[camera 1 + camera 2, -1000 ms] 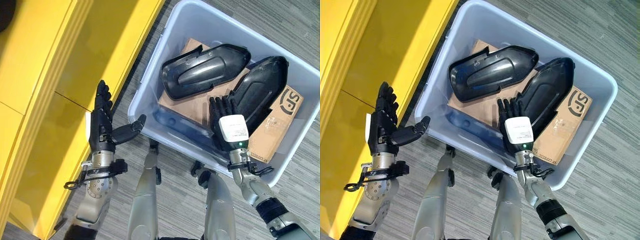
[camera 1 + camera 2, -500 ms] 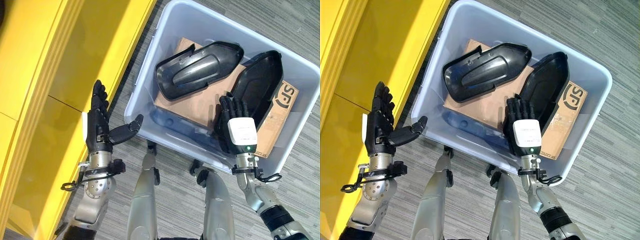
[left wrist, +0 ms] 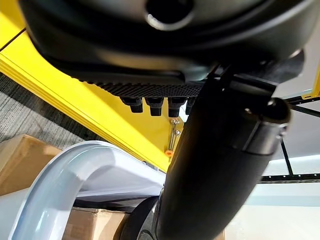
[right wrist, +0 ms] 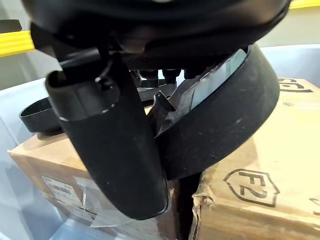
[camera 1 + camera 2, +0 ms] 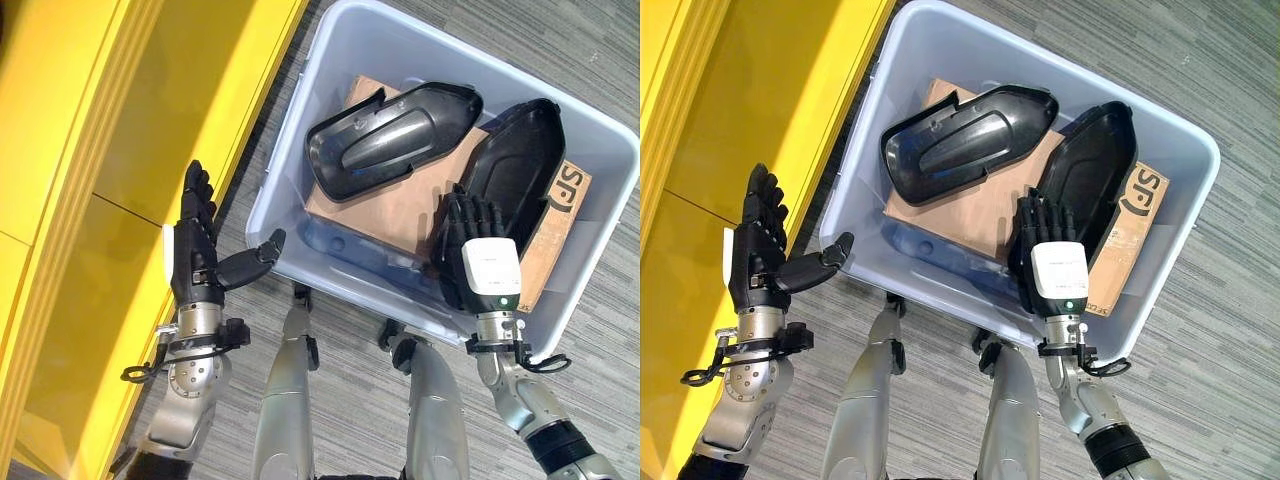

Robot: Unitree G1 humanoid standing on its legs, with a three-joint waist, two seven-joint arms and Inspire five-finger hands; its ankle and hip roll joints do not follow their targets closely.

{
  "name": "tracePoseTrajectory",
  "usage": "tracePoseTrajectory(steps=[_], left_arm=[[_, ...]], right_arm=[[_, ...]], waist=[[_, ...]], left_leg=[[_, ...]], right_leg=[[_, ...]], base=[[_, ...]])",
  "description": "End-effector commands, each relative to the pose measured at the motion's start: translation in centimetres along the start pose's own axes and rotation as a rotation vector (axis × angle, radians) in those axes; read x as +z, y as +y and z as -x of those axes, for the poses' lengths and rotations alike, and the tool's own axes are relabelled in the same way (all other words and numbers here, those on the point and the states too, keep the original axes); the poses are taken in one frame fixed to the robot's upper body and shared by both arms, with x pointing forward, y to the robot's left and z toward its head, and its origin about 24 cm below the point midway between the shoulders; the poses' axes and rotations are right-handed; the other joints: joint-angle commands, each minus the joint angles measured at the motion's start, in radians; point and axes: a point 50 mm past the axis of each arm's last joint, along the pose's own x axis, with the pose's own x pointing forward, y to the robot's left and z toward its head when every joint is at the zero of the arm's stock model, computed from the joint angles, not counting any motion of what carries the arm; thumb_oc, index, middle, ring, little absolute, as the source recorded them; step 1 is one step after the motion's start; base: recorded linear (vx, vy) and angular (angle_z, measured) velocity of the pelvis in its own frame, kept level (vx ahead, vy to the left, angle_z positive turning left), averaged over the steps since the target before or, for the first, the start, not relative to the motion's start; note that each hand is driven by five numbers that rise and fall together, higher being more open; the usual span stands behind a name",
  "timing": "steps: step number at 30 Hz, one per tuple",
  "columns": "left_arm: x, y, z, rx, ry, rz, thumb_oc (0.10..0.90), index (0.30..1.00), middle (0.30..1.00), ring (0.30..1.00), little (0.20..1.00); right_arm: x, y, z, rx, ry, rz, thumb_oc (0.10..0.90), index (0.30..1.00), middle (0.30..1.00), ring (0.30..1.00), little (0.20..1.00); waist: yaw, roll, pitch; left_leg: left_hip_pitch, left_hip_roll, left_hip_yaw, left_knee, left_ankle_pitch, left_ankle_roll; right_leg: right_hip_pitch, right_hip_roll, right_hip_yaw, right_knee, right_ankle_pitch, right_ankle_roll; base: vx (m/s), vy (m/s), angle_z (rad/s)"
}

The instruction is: Move parts from the plastic box to the shelf.

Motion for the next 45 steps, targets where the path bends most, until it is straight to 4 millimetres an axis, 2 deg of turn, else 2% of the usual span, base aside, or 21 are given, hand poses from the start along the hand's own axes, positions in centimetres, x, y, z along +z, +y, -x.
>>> tracePoseTrajectory(steps=[1, 2, 3, 4, 5, 13, 23, 31, 35, 37, 41, 43, 45], left_arm=[[4.3, 0.9, -0.2, 0.041, -0.242, 0.02, 0.9, 1.0, 1.0, 1.0, 1.0], [4.3, 0.9, -0.2, 0.041, -0.242, 0.02, 0.9, 1.0, 1.0, 1.0, 1.0], [4.3, 1.0, -0.2, 0.046, -0.24, 0.022, 0.9, 1.0, 1.0, 1.0, 1.0], [4.3, 1.0, -0.2, 0.046, -0.24, 0.022, 0.9, 1.0, 1.0, 1.0, 1.0], [4.3, 1.0, -0.2, 0.048, -0.238, 0.021, 0.9, 1.0, 1.0, 1.0, 1.0], [4.0, 1.2, -0.3, 0.062, -0.226, 0.017, 0.9, 1.0, 1.0, 1.0, 1.0], [4.1, 1.5, -0.2, 0.072, -0.231, 0.011, 0.9, 1.0, 1.0, 1.0, 1.0], [4.3, 1.8, 0.0, 0.077, -0.237, 0.0, 0.9, 1.0, 1.0, 1.0, 1.0], [4.6, 1.9, 0.1, 0.077, -0.246, -0.003, 0.9, 1.0, 1.0, 1.0, 1.0], [4.7, 2.0, 0.1, 0.075, -0.247, -0.006, 0.9, 1.0, 1.0, 1.0, 1.0], [4.9, 1.9, -0.1, 0.059, -0.253, -0.012, 0.9, 1.0, 1.0, 1.0, 1.0], [4.8, 1.9, 0.0, 0.058, -0.25, -0.012, 0.9, 1.0, 1.0, 1.0, 1.0], [4.8, 2.0, -0.3, 0.045, -0.247, -0.018, 0.9, 1.0, 1.0, 1.0, 1.0]], right_arm=[[-2.2, -4.6, -3.6, -0.283, 0.01, 0.075, 0.9, 1.0, 1.0, 1.0, 1.0], [-2.2, -4.6, -3.6, -0.283, 0.01, 0.075, 0.9, 1.0, 1.0, 1.0, 1.0], [-2.4, -4.2, -3.5, -0.261, 0.028, 0.081, 0.614, 0.599, 0.599, 0.599, 0.599], [-2.4, -4.2, -3.6, -0.261, 0.028, 0.08, 0.476, 0.407, 0.407, 0.407, 0.407], [-2.5, -4.0, -3.5, -0.249, 0.041, 0.084, 0.4, 0.3, 0.3, 0.3, 0.3], [-3.2, -3.3, -3.2, -0.219, 0.092, 0.102, 0.4, 0.3, 0.3, 0.3, 0.3], [-3.8, -4.4, -3.1, -0.275, 0.114, 0.117, 0.4, 0.3, 0.3, 0.3, 0.3], [-3.8, -7.9, -3.1, -0.422, 0.064, 0.13, 0.4, 0.3, 0.3, 0.3, 0.3], [-3.7, -10.6, -2.8, -0.529, 0.011, 0.141, 0.4, 0.3, 0.3, 0.3, 0.3], [-3.7, -11.1, -2.6, -0.548, 0.003, 0.144, 0.4, 0.3, 0.3, 0.3, 0.3], [-3.5, -13.3, -2.5, -0.615, -0.047, 0.166, 0.4, 0.3, 0.3, 0.3, 0.3], [-3.5, -13.3, -2.4, -0.612, -0.047, 0.167, 0.4, 0.3, 0.3, 0.3, 0.3], [-3.1, -14.8, -2.6, -0.655, -0.102, 0.195, 0.4, 0.3, 0.3, 0.3, 0.3]], waist=[[0.0, -0.004, -0.016], [0.0, -0.004, -0.016], [0.001, -0.003, -0.016], [0.001, -0.003, -0.016], [0.001, -0.003, -0.016], [-0.003, -0.005, -0.016], [-0.008, -0.009, -0.016], [-0.015, -0.02, -0.016], [-0.022, -0.029, -0.016], [-0.023, -0.031, -0.016], [-0.029, -0.043, -0.016], [-0.027, -0.043, -0.016], [-0.028, -0.05, -0.016]], left_leg=[[0.025, 0.033, 0.005, 0.162, -0.211, -0.045], [0.025, 0.033, 0.005, 0.162, -0.211, -0.045], [0.023, 0.033, 0.006, 0.161, -0.21, -0.045], [0.023, 0.033, 0.006, 0.161, -0.21, -0.045], [0.023, 0.033, 0.006, 0.161, -0.21, -0.045], [0.016, 0.032, 0.007, 0.164, -0.212, -0.044], [0.017, 0.032, 0.006, 0.166, -0.215, -0.044], [0.045, 0.034, 0.009, 0.165, -0.219, -0.042], [0.087, 0.035, 0.013, 0.159, -0.22, -0.043], [0.101, 0.036, 0.014, 0.157, -0.221, -0.043], [0.196, 0.04, 0.018, 0.147, -0.229, -0.042], [0.201, 0.039, 0.019, 0.144, -0.229, -0.042], [0.29, 0.043, 0.027, 0.136, -0.237, -0.042]], right_leg=[[0.108, 0.023, 0.074, -0.263, 0.13, 0.057], [0.108, 0.023, 0.075, -0.263, 0.13, 0.057], [0.106, 0.024, 0.075, -0.262, 0.13, 0.057], [0.106, 0.024, 0.075, -0.262, 0.13, 0.057], [0.105, 0.025, 0.075, -0.262, 0.13, 0.057], [0.096, 0.023, 0.076, -0.259, 0.132, 0.058], [0.097, 0.023, 0.075, -0.256, 0.13, 0.058], [0.123, 0.023, 0.074, -0.251, 0.125, 0.058], [0.161, 0.026, 0.077, -0.255, 0.124, 0.06], [0.174, 0.024, 0.078, -0.255, 0.124, 0.061], [0.261, 0.024, 0.083, -0.264, 0.124, 0.068], [0.266, 0.024, 0.083, -0.267, 0.124, 0.068], [0.344, 0.023, 0.092, -0.283, 0.122, 0.073]], base=[[0.0, 0.0, 0.0], [0.0, 0.0, 0.0], [0.0, 0.0, 0.0], [0.0, 0.0, 0.0], [0.0, 0.0, 0.0], [0.0, 0.0, 0.0], [0.0, 0.0, 0.0], [0.0, 0.0, 0.0], [0.0, 0.0, 0.0], [0.0, 0.0, 0.0], [0.03, -0.006, -0.08], [0.02, -0.002, -0.1], [0.06, -0.004, -0.07]])
